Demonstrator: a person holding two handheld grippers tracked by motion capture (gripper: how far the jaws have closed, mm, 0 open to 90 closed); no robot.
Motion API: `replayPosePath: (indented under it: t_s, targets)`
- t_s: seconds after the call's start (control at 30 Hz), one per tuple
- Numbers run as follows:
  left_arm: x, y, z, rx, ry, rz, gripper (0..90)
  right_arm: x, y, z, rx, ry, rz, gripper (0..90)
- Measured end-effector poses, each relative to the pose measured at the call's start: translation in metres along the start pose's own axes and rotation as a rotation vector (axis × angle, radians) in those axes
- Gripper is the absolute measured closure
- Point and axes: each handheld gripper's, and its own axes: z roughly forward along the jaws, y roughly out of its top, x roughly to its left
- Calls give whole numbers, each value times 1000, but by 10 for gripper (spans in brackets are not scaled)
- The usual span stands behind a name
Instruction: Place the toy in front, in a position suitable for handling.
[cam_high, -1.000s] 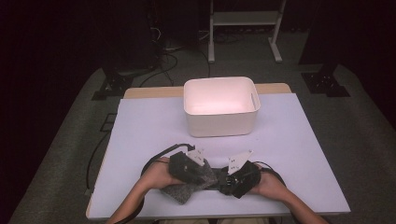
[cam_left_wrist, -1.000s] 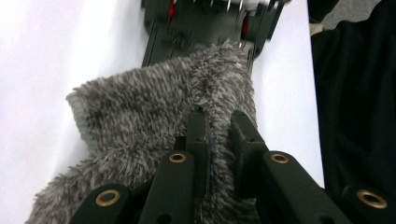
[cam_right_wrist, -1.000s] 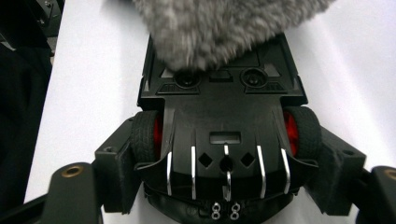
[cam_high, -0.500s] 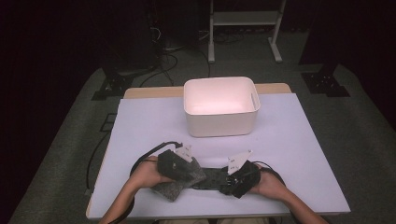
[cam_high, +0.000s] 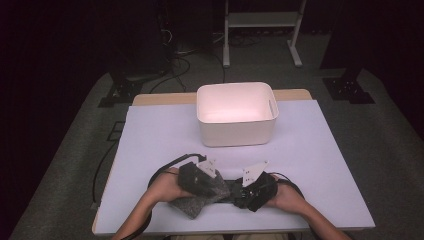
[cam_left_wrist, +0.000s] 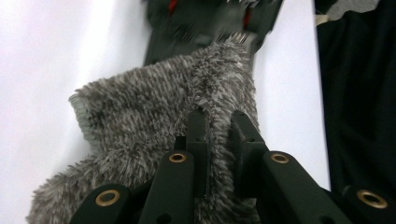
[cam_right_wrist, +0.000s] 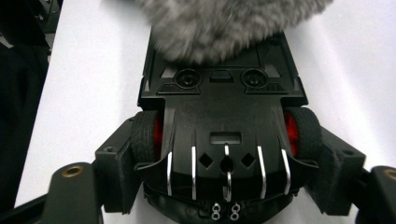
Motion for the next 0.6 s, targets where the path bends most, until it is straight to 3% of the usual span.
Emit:
replayPosePath:
  t_s: [0.17,0.23,0.37,0.6]
  targets:
    - [13,-22,-11,-4,53,-68,799,0,1,0,0,-2,2,236]
    - [17,-26,-14,-16,56,-82,799,0,1,0,4,-2,2,236]
    - [20,-22,-10,-29,55,-79,800,1,2,1,5,-1,7,237]
    - [17,6,2,-38,43,-17,800,1,2,1,5,0,7,236]
